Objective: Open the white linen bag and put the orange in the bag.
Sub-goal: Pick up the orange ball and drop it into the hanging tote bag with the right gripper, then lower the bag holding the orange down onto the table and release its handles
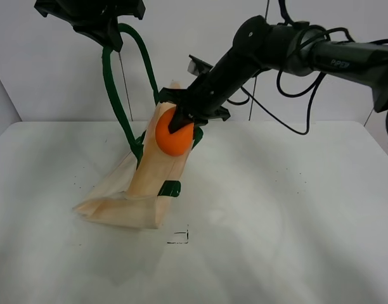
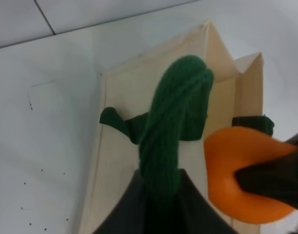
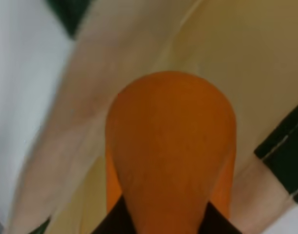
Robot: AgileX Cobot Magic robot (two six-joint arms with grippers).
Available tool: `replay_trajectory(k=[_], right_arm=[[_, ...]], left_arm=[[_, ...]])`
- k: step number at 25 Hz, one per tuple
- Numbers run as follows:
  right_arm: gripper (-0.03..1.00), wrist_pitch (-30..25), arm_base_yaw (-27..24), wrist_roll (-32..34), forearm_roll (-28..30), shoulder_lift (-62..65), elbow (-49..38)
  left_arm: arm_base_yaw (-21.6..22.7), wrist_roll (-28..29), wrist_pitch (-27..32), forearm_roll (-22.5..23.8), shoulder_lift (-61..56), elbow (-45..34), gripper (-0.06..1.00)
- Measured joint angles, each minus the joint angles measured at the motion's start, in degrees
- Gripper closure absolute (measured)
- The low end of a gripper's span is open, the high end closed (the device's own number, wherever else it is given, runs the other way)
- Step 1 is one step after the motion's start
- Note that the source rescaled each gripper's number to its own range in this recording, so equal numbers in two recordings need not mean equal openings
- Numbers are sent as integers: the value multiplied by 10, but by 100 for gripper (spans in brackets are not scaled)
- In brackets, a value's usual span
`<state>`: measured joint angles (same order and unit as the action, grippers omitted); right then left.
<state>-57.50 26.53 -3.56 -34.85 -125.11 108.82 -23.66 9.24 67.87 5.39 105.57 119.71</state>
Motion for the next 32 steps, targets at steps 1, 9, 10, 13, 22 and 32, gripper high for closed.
replay_trajectory(k=[1,9,10,13,22,32], right_arm=[[94,8,1,3,0,-7,0],[72,39,5,5,-12,-24,0],[52,39,5,4,-14,-24,0],[9,39,5,2,-15,-24,0],[-3,-10,5,15,91,-9,0],[-3,-114,4,84,345,7,0]], left_arm=[[0,0,0,0,0,0,94],[0,0,0,0,0,0,94],[0,0,0,0,0,0,94],[0,0,0,0,0,0,94],[0,0,0,-1,0,0,94],[0,0,0,-1,0,0,94]])
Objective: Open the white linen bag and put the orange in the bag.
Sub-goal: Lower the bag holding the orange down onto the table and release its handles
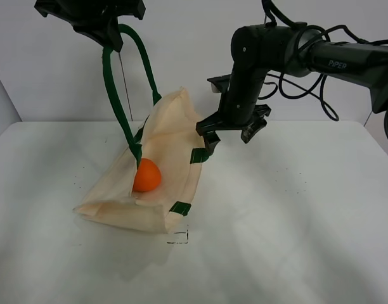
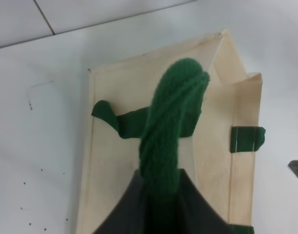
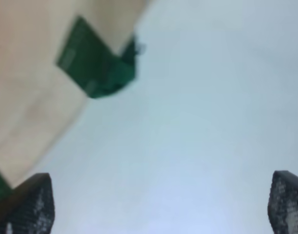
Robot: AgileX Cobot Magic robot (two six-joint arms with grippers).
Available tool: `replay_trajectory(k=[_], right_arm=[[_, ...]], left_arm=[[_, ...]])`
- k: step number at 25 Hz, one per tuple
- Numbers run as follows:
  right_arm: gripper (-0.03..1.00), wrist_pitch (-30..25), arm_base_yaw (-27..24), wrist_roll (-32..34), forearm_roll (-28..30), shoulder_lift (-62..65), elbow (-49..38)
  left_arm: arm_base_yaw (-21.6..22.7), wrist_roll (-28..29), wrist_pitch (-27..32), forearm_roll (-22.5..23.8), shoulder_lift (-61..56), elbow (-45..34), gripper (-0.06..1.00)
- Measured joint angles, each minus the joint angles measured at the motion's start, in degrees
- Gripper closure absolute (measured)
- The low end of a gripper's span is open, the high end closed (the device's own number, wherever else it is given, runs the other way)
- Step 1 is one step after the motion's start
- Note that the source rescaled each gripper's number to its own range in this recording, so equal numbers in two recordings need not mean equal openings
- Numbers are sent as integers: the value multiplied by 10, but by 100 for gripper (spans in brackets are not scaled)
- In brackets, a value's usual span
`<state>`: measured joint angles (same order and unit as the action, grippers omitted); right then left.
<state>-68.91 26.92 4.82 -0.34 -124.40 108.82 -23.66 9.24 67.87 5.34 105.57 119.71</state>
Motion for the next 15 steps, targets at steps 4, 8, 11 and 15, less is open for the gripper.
replay_trajectory(k=[4,8,11,15], right_arm=[[-3,-2,-14,1,7,0,0],[-3,-2,-64,-6,11,0,0],[-3,-2,-120,-16,13,0,0],[-3,-2,-199,-27,18,0,0]], left_arm=[[0,0,0,0,0,0,94],[0,0,0,0,0,0,94],[0,0,0,0,0,0,94],[0,0,0,0,0,0,94]])
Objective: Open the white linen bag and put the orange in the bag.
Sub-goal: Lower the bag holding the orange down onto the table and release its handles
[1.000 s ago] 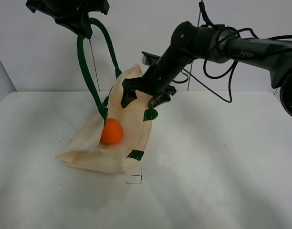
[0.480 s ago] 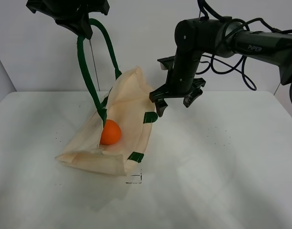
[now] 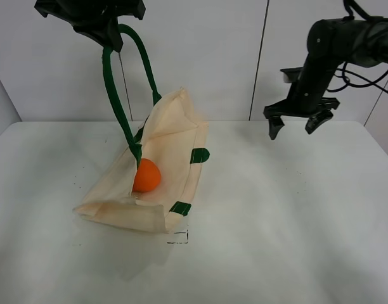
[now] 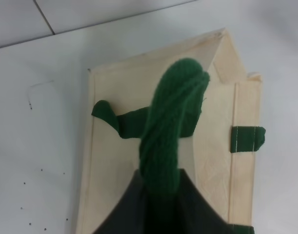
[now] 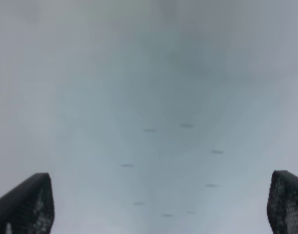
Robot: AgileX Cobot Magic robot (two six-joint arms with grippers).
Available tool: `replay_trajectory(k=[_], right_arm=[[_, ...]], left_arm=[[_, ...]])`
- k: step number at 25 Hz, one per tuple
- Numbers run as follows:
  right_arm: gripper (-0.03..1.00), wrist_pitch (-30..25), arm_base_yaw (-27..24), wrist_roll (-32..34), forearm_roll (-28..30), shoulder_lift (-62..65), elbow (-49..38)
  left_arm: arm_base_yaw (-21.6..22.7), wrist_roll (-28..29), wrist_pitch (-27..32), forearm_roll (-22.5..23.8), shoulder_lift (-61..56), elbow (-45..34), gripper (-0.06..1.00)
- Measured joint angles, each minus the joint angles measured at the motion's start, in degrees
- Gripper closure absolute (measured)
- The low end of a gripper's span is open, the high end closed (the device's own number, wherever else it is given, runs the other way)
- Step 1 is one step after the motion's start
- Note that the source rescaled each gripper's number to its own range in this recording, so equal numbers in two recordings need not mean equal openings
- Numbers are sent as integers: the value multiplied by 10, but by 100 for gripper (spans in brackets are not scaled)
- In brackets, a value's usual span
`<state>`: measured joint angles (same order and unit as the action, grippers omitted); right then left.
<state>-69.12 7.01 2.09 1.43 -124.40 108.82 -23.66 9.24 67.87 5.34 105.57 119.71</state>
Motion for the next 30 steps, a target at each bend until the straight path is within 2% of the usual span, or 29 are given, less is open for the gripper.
replay_trajectory(k=[3,6,9,16,22,25,30], right_arm=[[-3,-2,-48,-4,2,0,0],[-3,-6,-67,-8,2,0,0],[-3,-6,-65,-9,-3,0,0],[-3,-6,-25,-21,-7,1,0],[-3,-6,-27,-14,-9,20,-9],[-3,-6,-27,-14,-11,72,-47],[-3,-6,-27,-14,-11,209,-176]], left_arm=[[0,0,0,0,0,0,94],[0,0,0,0,0,0,94],[0,0,0,0,0,0,94],[0,0,0,1,0,0,94],[0,0,0,1,0,0,94],[0,0,0,1,0,0,94],[0,0,0,0,0,0,94]])
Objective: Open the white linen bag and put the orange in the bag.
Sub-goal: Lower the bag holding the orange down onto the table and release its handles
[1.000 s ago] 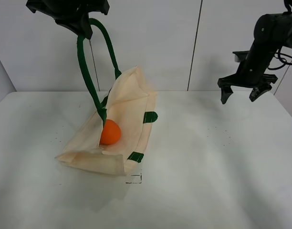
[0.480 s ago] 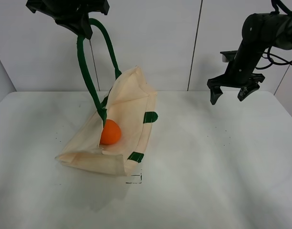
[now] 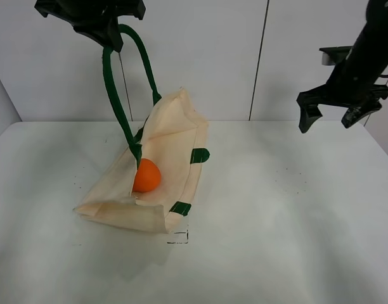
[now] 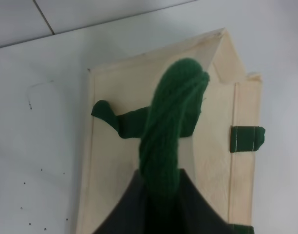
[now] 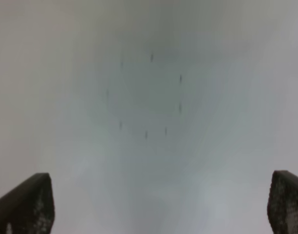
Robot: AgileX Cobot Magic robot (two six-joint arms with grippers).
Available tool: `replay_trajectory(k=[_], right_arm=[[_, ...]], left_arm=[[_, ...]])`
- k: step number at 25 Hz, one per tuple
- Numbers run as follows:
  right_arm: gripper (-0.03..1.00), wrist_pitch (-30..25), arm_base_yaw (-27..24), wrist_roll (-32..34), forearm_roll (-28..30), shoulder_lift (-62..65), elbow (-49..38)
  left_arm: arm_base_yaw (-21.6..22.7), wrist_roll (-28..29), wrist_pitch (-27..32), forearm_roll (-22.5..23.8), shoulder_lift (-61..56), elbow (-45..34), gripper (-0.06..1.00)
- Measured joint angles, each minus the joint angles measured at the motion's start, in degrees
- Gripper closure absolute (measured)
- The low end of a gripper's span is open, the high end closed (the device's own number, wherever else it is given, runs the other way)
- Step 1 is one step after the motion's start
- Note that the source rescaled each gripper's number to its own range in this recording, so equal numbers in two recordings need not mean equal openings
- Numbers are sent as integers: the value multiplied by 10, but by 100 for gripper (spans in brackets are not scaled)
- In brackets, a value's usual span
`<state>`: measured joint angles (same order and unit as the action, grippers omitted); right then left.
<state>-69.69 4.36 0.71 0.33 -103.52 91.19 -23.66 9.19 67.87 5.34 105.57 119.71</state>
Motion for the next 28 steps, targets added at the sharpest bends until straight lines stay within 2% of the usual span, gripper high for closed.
replay_trajectory(k=[12,16,22,28], right_arm=[[-3,-2,0,5,0,443,-404],[-3,31,0,5,0,612,-519],[-3,90,0,5,-3,852,-621],[-3,105,0,5,-3,972,-630]], left_arm=[[0,0,0,0,0,0,94],[0,0,0,0,0,0,94],[0,0,0,0,0,0,94],[0,0,0,0,0,0,94]])
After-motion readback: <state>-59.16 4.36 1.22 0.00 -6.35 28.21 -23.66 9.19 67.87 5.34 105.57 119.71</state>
